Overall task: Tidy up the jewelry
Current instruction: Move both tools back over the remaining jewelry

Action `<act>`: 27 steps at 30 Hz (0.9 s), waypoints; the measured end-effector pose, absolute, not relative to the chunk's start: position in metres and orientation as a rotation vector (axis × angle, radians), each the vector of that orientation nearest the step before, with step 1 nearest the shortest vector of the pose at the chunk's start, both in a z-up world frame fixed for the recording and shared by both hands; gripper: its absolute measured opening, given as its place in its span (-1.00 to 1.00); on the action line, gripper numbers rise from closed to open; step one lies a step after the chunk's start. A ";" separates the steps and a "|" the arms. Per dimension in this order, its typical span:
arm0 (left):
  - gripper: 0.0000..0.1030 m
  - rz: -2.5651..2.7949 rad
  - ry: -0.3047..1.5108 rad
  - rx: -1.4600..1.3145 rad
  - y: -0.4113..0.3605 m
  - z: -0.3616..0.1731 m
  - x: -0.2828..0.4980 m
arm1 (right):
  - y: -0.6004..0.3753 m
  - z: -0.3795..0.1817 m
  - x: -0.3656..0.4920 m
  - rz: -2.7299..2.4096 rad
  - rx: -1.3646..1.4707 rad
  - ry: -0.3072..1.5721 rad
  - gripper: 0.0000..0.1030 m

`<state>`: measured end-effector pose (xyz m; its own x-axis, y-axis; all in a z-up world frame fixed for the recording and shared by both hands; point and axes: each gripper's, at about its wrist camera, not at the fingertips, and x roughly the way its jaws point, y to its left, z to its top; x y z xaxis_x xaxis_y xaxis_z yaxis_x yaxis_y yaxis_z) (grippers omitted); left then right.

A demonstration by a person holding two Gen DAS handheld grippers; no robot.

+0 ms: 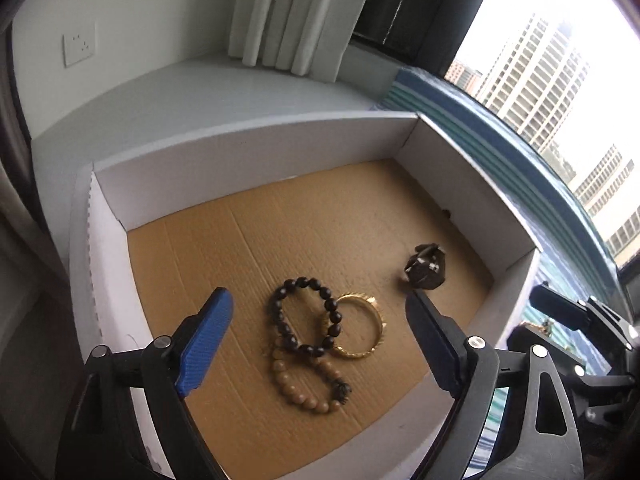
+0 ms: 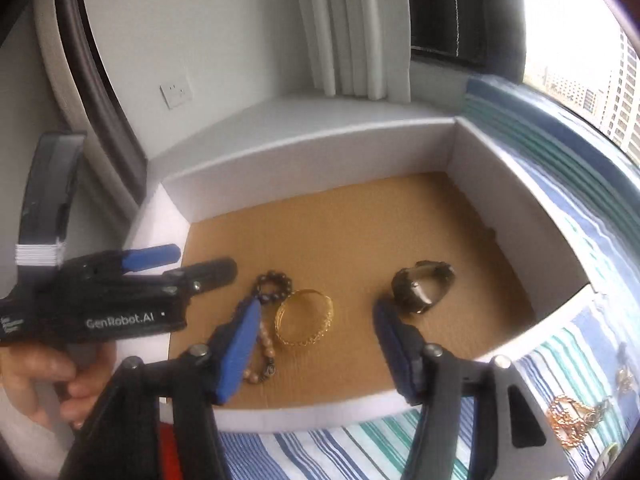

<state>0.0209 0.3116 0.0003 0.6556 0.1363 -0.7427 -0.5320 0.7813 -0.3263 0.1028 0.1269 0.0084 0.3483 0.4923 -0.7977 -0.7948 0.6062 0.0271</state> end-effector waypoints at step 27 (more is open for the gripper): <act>0.88 -0.163 0.898 -0.171 0.015 -0.078 0.054 | -0.247 -0.056 0.012 0.022 -0.195 0.842 0.51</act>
<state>0.0542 0.0146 -0.0783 0.6128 -0.2124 -0.7612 0.0696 0.9740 -0.2157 0.0118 -0.2475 -0.0563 0.6670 -0.0579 -0.7428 -0.0963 0.9819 -0.1630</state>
